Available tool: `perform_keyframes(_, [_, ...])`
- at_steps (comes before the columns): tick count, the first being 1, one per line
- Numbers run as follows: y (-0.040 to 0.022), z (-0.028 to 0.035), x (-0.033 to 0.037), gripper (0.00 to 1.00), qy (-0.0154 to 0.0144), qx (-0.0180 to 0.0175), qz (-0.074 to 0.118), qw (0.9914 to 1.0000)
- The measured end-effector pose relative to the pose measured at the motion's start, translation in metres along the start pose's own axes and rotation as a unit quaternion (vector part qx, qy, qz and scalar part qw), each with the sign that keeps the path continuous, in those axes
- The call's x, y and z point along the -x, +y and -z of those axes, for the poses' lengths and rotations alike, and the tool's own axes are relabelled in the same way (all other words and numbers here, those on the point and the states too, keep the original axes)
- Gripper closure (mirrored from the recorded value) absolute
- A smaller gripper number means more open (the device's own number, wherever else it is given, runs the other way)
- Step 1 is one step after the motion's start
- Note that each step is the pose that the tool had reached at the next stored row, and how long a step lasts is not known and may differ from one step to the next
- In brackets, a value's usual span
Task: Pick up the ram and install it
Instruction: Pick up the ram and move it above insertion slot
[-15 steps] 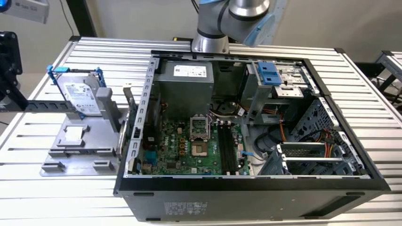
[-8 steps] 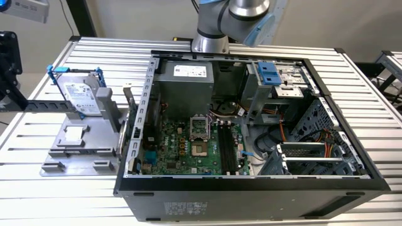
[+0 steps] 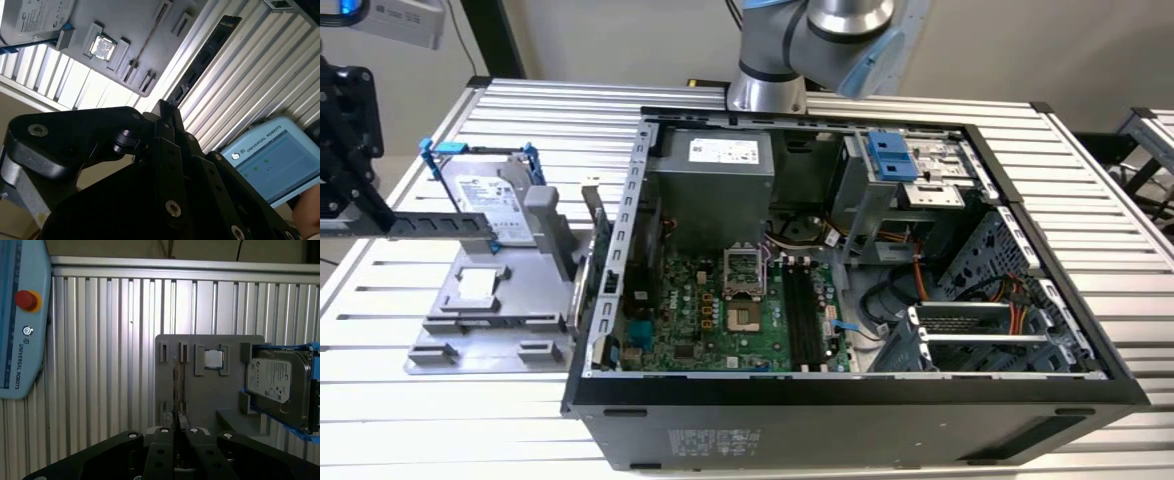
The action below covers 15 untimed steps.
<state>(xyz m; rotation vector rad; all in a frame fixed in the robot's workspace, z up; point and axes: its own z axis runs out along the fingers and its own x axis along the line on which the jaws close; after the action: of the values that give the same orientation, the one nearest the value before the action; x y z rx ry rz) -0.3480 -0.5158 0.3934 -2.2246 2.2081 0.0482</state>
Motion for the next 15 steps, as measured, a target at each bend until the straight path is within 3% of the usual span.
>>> perform_keyframes(15, [-0.0385,0.0005,0.0024,1.00,0.0000,0.0000,0.000,1.00000])
